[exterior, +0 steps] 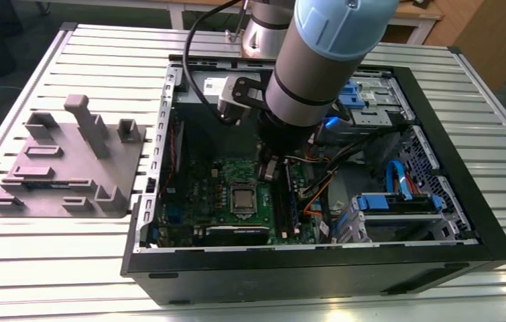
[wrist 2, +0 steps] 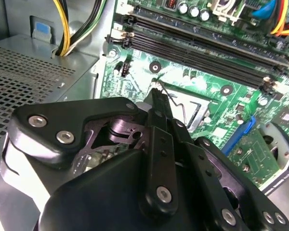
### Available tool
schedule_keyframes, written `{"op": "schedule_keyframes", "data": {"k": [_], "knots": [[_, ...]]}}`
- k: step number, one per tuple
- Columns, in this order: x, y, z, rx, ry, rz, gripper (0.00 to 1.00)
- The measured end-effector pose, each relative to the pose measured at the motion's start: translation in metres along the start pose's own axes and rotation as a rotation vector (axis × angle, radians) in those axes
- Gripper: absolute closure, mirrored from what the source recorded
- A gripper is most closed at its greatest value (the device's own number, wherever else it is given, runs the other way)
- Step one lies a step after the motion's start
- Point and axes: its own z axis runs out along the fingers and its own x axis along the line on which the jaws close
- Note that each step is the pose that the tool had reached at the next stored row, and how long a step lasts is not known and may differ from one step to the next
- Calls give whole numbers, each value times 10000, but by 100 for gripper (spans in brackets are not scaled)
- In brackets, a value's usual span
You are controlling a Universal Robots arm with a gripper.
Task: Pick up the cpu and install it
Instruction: 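Install the first cpu locking lever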
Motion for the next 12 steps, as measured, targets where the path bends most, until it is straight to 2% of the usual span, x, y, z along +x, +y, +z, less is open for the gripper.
{"op": "schedule_keyframes", "data": {"k": [2,4,6,8,10,12], "knots": [[6,-1,-1,114,-33,-84,89],[12,-3,-2,191,-54,-179,89],[15,-4,-2,221,-49,-335,89],[20,-2,-3,220,-35,-495,89],[49,-4,-6,244,-35,-543,89],[154,-26,-17,258,-33,-602,89]]}}
